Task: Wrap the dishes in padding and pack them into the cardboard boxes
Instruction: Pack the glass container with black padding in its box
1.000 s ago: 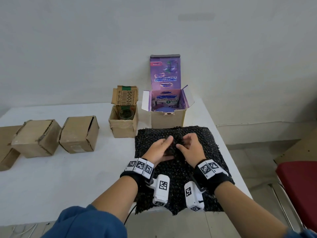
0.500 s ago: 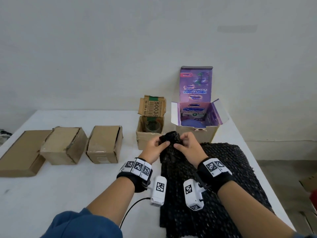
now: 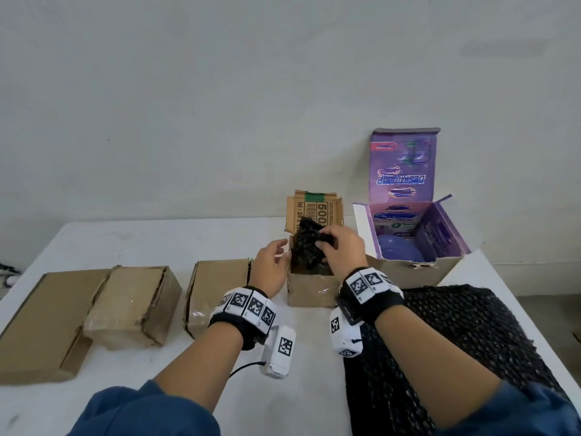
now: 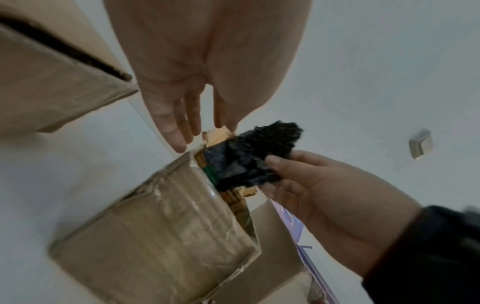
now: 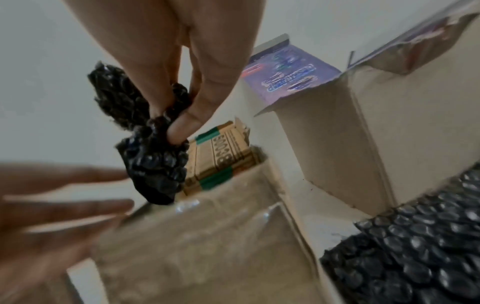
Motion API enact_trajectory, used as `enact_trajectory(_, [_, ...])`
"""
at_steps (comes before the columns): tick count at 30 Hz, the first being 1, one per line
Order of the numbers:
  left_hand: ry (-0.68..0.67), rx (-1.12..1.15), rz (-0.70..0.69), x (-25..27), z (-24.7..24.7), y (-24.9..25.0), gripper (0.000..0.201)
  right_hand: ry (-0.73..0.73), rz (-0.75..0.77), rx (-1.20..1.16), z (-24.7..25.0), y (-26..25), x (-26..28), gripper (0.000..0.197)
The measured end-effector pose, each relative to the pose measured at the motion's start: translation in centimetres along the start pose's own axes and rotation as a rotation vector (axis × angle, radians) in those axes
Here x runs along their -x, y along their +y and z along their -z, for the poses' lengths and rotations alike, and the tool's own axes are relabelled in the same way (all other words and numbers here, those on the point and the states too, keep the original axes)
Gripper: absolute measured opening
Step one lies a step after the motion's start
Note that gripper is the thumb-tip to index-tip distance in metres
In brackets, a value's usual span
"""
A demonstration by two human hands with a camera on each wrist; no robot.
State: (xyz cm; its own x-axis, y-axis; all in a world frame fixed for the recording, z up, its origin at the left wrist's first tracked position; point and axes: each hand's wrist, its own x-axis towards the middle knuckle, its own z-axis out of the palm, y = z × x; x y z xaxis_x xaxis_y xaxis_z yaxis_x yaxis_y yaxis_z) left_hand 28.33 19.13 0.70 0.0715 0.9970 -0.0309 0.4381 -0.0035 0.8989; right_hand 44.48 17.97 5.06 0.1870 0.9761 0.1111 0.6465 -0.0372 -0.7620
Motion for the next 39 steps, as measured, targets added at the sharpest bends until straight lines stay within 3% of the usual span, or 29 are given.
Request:
enact_trajectory(7, [-0.092,-0.021,-0.026,-0.9,-0.1,-1.3,0.033,-0.404,0.134,0.387,-3.7,0.7,-0.6,0.03])
enact_trajectory(14, [-0.099,-0.073,-0.095,-0.8,-0.1,-1.9,0.036,-0.567,0.155,0.617,-4.3,0.7,0.4,0.038])
enact_trajectory(17, [-0.115,-0.115,-0.084,-0.7,-0.2,-2.0,0.029,-0.581,0.178,0.71,-4.9,1.4,1.1,0.038])
enact_trajectory(21, [-0.108,-0.168,-0.099,-0.7,-0.2,-1.8,0.028,-0.535,0.167,0.465,-3.3,1.2,0.9,0.033])
enact_trajectory(29, [0.174,-0.224,-0.241,2.8,-3.0,1.6,0.018,-0.301,0.188,0.229,5.4,3.0,3.3,0.017])
enact_trajectory(33, [0.061,-0.178,-0.245,6.5,-6.6,3.8,0.012,-0.335,0.147,0.239,10.3,5.9,6.2,0.017])
enact_trajectory(39, [-0.173,-0.184,-0.058,12.6,-12.7,4.8,0.01,-0.462,0.044,0.34,15.8,11.8,11.3,0.019])
